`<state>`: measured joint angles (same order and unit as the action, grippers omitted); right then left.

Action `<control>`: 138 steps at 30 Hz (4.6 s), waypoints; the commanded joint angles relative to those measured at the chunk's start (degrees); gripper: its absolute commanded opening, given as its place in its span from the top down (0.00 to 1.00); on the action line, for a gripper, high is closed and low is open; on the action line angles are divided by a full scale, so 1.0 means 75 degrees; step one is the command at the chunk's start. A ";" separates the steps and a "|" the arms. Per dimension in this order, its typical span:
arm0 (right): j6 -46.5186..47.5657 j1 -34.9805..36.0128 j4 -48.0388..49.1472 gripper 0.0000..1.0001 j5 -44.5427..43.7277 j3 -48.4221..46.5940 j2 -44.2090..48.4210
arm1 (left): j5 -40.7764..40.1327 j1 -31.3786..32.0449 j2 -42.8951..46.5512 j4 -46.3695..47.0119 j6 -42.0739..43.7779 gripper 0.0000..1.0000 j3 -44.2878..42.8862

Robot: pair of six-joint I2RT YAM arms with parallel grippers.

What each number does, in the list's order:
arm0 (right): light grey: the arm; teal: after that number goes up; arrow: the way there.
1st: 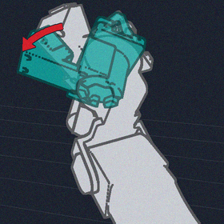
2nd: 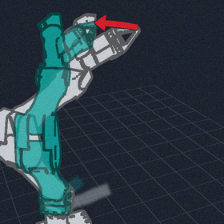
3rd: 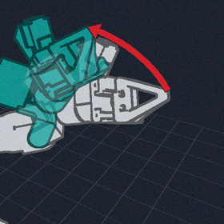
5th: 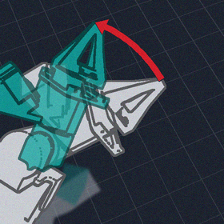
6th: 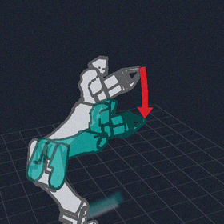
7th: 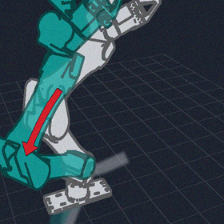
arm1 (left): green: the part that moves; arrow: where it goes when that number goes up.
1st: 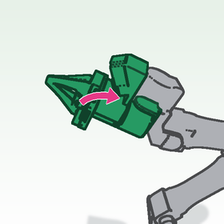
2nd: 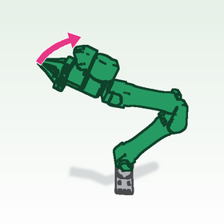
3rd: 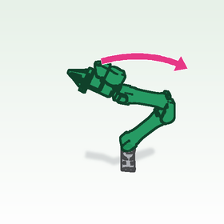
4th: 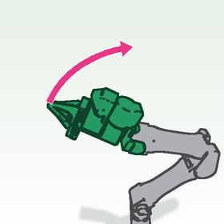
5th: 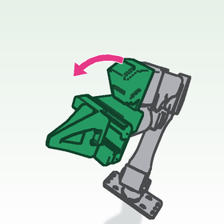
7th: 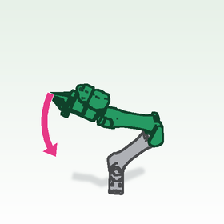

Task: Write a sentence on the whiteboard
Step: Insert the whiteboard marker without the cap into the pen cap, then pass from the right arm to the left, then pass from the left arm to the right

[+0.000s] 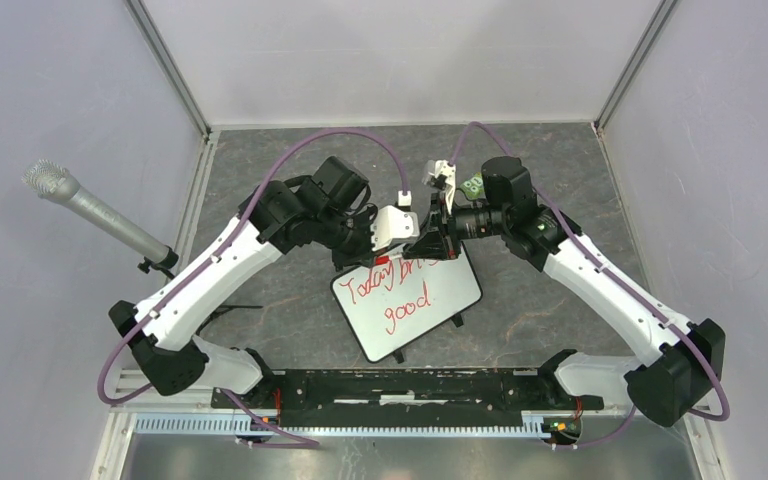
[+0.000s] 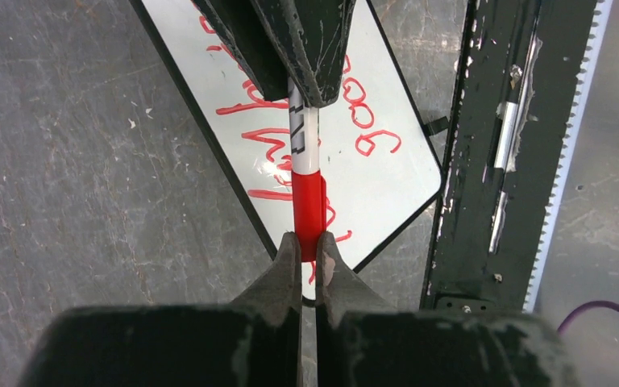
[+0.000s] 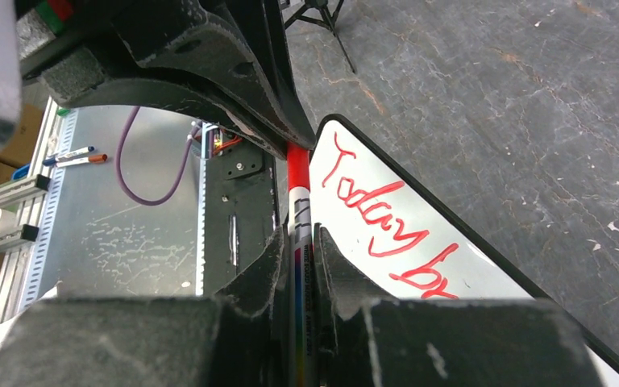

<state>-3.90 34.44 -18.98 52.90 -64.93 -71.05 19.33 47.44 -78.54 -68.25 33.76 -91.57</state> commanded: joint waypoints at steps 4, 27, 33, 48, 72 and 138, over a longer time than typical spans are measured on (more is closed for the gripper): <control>-0.0052 0.0279 0.0281 1.00 0.0423 -0.0264 -0.0187 | 0.0779 0.0298 -0.0277 0.1571 -0.0440 0.96 -0.1099; -0.0574 -0.0594 0.1013 1.00 0.0938 -0.0039 0.0314 | 0.2772 -0.1216 -0.0305 0.0260 -0.0743 0.27 -0.0716; -0.0584 -0.0584 0.1066 1.00 0.1112 -0.0025 0.0408 | 0.2925 -0.1216 -0.0549 0.0143 -0.0796 0.38 -0.0648; -0.0768 -0.0393 0.1376 1.00 0.0975 0.0246 0.0380 | 0.3534 -0.0974 -0.0517 0.1026 -0.1145 0.97 -0.0558; -0.0882 0.0134 0.1298 0.96 0.1098 0.0250 0.0156 | 0.2337 -0.0595 -0.0226 0.1800 -0.0645 0.98 -0.0739; 0.2830 -0.2964 -0.3361 1.00 0.0020 -0.1789 -0.0641 | -0.1276 0.0026 -0.1273 0.0448 -0.0389 0.00 -0.2853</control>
<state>12.97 20.43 -41.80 55.29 -75.61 -76.01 -0.12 56.82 -84.77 -63.31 49.19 -104.16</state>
